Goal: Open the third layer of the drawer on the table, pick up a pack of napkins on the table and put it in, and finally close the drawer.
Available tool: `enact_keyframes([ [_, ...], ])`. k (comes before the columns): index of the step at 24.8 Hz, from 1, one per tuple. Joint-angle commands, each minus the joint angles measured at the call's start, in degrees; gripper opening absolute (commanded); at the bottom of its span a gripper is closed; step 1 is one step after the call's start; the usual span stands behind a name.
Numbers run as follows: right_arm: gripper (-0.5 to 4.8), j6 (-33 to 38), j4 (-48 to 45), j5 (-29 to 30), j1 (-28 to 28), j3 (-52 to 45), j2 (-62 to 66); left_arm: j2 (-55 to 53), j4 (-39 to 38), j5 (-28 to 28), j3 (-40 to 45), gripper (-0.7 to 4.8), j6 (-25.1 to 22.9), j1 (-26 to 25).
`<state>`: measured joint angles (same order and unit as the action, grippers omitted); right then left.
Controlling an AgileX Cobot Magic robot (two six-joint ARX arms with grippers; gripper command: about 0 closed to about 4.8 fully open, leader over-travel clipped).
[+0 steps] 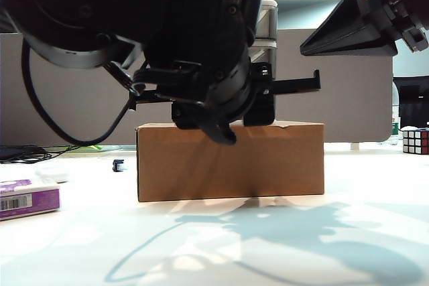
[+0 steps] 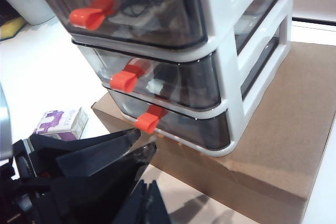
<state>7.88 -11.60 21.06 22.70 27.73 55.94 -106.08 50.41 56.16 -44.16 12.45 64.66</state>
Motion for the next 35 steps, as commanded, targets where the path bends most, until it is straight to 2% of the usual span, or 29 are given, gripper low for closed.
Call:
enact_keyframes([
  [1,-0.06,-0.2,-0.9,0.1,0.0,0.4,0.0,0.2,0.8,0.2,-0.4,1.22,-0.2,0.1],
  [12,-0.06,-0.2,-0.9,0.1,0.0,0.4,0.0,0.0,3.7,-0.2,-0.7,1.22,-0.2,-2.3],
  [22,-0.06,-0.2,-0.9,0.1,0.0,0.4,0.0,-0.1,3.8,-4.6,-0.7,1.22,0.0,-2.8],
  [35,-0.06,-0.2,-0.8,0.1,0.0,0.4,0.0,-0.1,4.2,-3.9,-0.7,1.22,0.0,-3.5],
])
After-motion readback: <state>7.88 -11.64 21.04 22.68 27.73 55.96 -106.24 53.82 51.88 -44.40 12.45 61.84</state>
